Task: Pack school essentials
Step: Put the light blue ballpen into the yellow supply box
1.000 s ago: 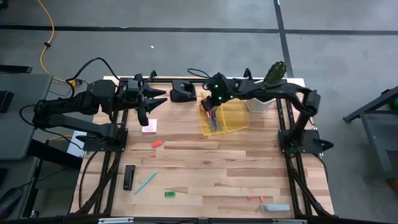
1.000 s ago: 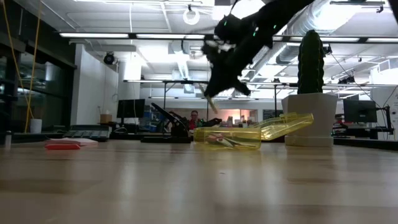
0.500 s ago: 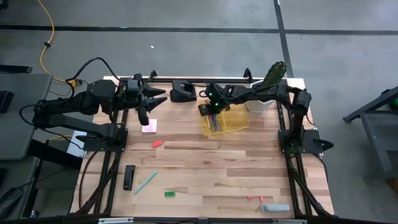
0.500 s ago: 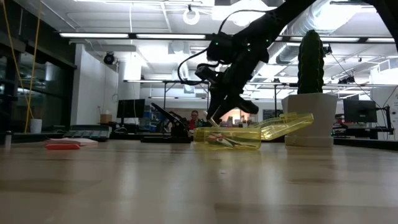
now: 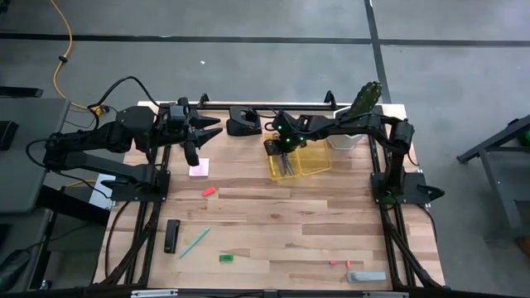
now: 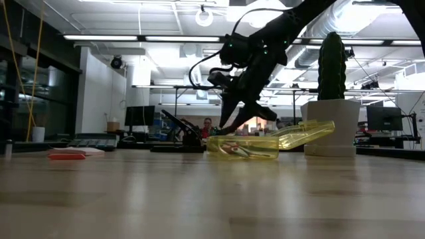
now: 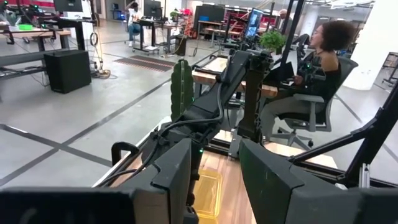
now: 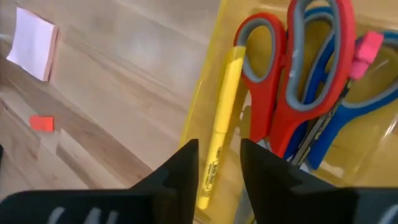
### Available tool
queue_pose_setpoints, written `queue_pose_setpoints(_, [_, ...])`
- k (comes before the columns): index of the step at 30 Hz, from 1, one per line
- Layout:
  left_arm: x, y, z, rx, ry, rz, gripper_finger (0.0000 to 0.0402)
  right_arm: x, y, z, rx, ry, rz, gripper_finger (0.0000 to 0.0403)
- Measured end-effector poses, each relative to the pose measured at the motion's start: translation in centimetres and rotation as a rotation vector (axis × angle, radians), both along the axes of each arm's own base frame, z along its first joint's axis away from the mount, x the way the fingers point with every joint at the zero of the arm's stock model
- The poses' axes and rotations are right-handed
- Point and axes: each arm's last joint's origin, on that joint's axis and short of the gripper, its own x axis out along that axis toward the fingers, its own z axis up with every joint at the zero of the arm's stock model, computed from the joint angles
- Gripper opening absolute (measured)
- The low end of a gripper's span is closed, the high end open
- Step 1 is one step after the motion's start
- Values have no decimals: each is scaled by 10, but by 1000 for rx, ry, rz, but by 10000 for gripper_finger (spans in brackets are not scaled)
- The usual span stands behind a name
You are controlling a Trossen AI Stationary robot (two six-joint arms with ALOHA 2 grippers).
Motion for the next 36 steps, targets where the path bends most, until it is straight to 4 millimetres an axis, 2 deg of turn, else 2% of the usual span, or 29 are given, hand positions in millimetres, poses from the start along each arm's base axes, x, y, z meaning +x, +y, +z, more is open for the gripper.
queue_pose_setpoints(2, [0, 0, 0, 0, 1, 0, 126, -1, -3, 1, -24, -2, 44, 128])
queue_pose_setpoints(4, [0, 0, 0, -1, 4, 0, 126, -6, -7, 12, -41, -10, 78, 141])
queue_pose_setpoints(8, [0, 0, 0, -1, 4, 0, 126, -23, -3, 63, -195, -113, 143, 159])
queue_pose_setpoints(12, [0, 0, 0, -1, 5, 0, 126, -46, 23, 111, -371, -200, 213, 165])
queue_pose_setpoints(15, [0, 0, -1, -2, 7, 0, 126, -69, 50, 131, -472, -292, 220, 165])
queue_pose_setpoints(19, [0, 0, -1, -5, 6, 0, 126, -94, 84, 130, -551, -484, 243, 165])
queue_pose_setpoints(23, [0, 0, -1, -18, 1, 1, 126, -113, 104, 131, -694, -755, 288, 165])
queue_pose_setpoints(27, [0, 0, -1, -18, 0, 1, 126, -126, 112, 126, -942, -866, 372, 165])
queue_pose_setpoints(29, [0, 0, -1, -18, 0, 1, 126, -130, 114, 128, -1008, -897, 382, 165])
queue_pose_setpoints(36, [0, 0, -1, -19, -1, 1, 126, -132, 114, 130, -1005, -911, 372, 165])
